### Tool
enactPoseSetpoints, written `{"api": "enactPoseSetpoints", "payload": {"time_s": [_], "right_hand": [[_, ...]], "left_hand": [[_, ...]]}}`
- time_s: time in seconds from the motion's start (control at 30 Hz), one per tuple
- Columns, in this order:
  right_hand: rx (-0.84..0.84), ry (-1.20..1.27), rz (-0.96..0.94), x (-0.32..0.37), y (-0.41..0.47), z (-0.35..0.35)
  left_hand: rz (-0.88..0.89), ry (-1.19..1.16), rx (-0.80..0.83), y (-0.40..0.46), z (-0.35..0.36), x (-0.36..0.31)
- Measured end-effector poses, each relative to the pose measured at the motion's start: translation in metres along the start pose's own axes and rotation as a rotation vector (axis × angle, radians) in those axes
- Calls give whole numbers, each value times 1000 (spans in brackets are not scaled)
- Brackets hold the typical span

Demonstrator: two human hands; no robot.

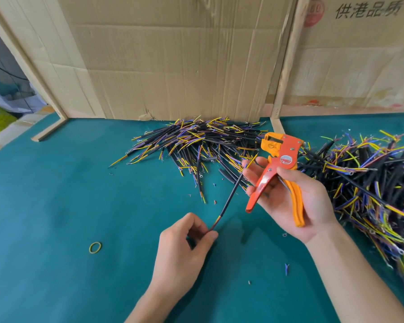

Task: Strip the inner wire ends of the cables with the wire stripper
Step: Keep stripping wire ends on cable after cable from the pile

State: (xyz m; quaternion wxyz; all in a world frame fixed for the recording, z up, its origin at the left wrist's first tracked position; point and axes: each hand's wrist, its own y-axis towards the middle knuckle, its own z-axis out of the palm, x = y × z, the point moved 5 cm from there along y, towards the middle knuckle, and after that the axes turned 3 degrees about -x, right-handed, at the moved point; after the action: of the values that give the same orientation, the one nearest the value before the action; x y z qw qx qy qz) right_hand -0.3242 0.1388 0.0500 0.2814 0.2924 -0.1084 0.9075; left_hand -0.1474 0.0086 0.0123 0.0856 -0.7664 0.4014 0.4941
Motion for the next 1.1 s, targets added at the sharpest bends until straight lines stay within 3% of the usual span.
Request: {"api": "enactPoseSetpoints", "payload": {"time_s": [0.63,1.1], "right_hand": [[22,-71,-84,23,-4,-13],[-26,-156,-112,31,-7,-21]], "left_hand": [[12,-8,-95,2,-4,3],[-95,-79,-216,2,-12,13]]}}
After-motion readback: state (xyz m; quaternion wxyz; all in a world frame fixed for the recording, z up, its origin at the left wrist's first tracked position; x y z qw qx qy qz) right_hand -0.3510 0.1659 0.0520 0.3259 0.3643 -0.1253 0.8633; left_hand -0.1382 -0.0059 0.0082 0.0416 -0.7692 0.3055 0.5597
